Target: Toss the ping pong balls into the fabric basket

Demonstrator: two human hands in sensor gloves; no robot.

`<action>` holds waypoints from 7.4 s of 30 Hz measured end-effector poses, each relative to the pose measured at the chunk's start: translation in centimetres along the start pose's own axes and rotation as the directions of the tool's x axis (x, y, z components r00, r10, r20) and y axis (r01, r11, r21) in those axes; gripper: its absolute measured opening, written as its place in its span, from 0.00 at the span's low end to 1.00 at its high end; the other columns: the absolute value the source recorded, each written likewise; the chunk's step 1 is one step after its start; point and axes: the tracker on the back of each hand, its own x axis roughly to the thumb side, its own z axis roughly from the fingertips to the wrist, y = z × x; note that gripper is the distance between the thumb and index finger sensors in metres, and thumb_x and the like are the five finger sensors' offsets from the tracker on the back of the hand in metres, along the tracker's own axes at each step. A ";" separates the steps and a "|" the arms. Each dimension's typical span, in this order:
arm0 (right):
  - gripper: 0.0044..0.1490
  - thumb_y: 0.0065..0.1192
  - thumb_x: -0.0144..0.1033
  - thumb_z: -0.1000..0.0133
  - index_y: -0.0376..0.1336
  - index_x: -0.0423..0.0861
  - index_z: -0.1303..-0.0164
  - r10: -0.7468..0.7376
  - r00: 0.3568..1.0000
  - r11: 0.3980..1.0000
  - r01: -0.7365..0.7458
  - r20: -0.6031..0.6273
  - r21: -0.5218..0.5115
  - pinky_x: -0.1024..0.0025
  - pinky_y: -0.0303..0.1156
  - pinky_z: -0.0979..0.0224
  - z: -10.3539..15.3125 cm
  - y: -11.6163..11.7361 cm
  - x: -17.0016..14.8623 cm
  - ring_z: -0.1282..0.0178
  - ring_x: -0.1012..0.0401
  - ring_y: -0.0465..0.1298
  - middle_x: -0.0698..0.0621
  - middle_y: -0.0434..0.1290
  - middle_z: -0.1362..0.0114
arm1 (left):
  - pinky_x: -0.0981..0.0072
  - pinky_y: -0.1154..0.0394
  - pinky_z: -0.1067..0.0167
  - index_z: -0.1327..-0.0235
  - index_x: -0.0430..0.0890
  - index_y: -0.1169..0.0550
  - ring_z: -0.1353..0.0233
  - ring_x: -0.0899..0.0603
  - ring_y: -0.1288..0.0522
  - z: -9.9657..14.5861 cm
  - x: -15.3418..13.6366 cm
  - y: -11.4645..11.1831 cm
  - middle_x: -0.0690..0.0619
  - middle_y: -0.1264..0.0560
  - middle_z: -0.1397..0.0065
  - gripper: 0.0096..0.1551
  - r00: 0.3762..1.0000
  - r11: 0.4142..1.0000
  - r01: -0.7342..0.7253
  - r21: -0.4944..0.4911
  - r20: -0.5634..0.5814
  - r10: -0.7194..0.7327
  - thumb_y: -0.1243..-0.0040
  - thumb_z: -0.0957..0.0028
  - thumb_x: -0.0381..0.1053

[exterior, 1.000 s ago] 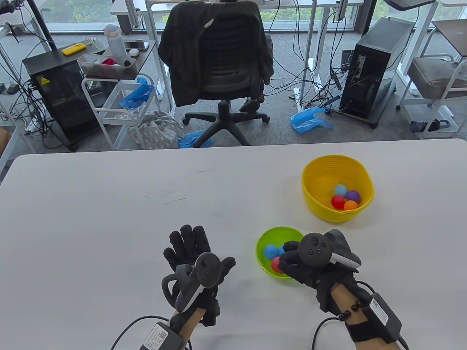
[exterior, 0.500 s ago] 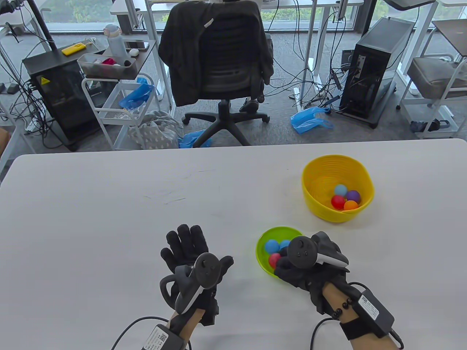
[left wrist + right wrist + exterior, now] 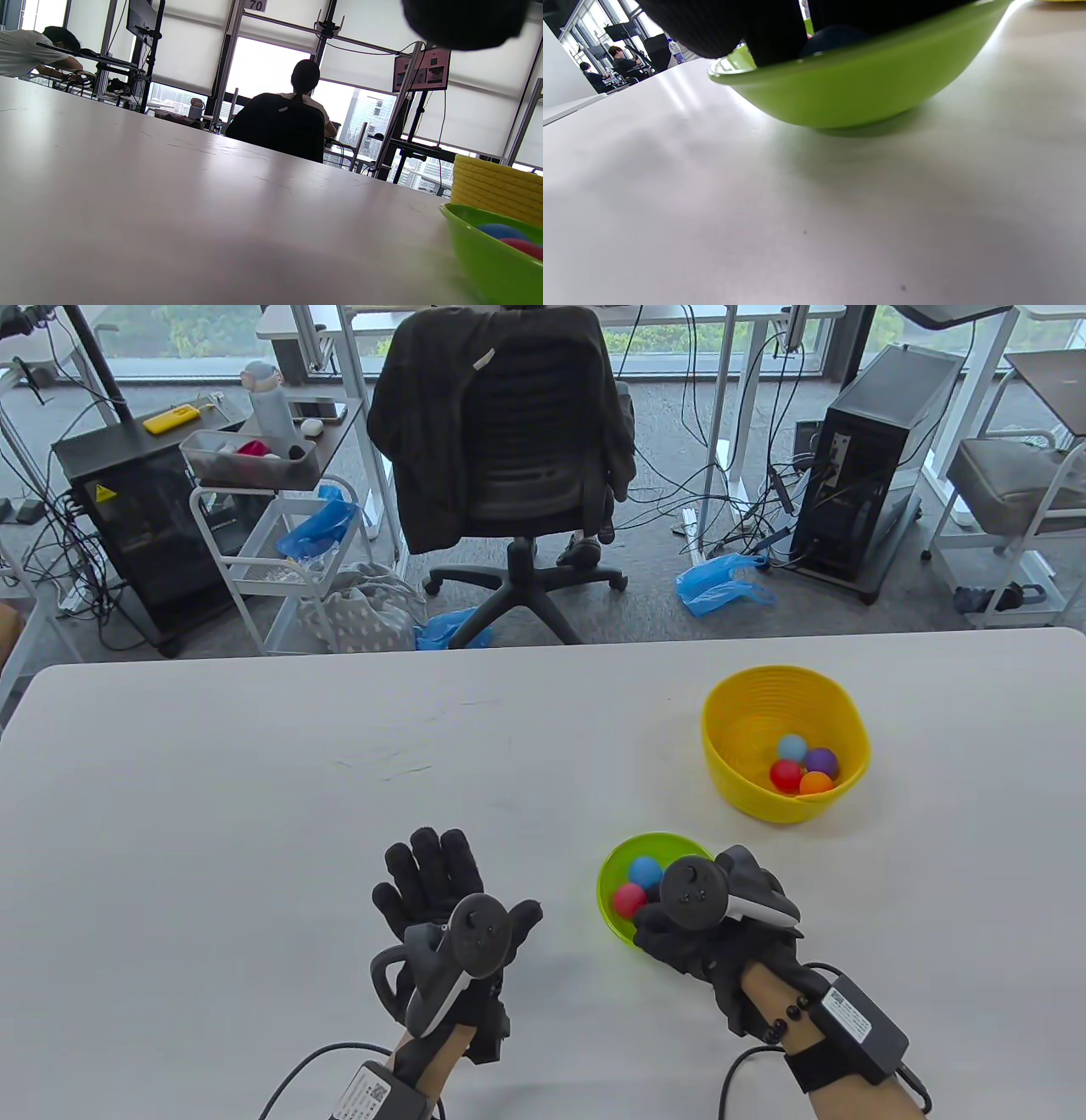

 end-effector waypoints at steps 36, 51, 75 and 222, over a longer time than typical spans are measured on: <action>0.34 0.62 0.46 0.37 0.60 0.46 0.22 -0.779 0.413 0.209 0.880 0.472 -0.426 0.52 0.79 0.37 6.6 -5.6 -11.1 0.39 0.46 0.80 0.38 0.67 0.22 | 0.21 0.64 0.27 0.16 0.39 0.57 0.17 0.24 0.68 -0.1 0.6 -0.4 0.36 0.66 0.13 0.68 1.000 0.999 -0.001 -0.044 0.017 0.001 0.40 0.56 0.71; 0.37 0.54 0.51 0.32 0.52 0.45 0.17 -0.893 0.194 -0.019 0.885 0.406 -0.465 0.54 0.78 0.31 5.1 -4.4 -16.2 0.33 0.47 0.77 0.37 0.60 0.18 | 0.21 0.64 0.27 0.16 0.39 0.57 0.17 0.24 0.68 0.0 0.5 0.0 0.36 0.66 0.13 0.68 1.000 1.000 0.027 -0.010 0.000 -0.027 0.40 0.56 0.71; 0.44 0.44 0.53 0.31 0.40 0.41 0.13 -0.812 0.418 0.195 0.851 0.407 -0.487 0.40 0.63 0.22 5.6 -6.6 -12.4 0.22 0.35 0.63 0.30 0.47 0.14 | 0.21 0.65 0.27 0.16 0.39 0.57 0.17 0.24 0.68 0.1 0.4 -0.2 0.36 0.66 0.13 0.68 1.000 0.999 0.029 -0.015 0.010 -0.029 0.40 0.56 0.71; 0.32 0.57 0.51 0.38 0.69 0.44 0.31 -0.194 0.972 0.869 0.231 0.129 -0.437 0.35 0.69 0.31 3.8 -4.4 -0.4 0.30 0.33 0.72 0.35 0.68 0.21 | 0.21 0.64 0.27 0.16 0.39 0.57 0.17 0.24 0.68 0.4 0.1 0.6 0.36 0.66 0.13 0.67 0.999 0.999 -0.036 -0.009 0.015 0.036 0.40 0.55 0.70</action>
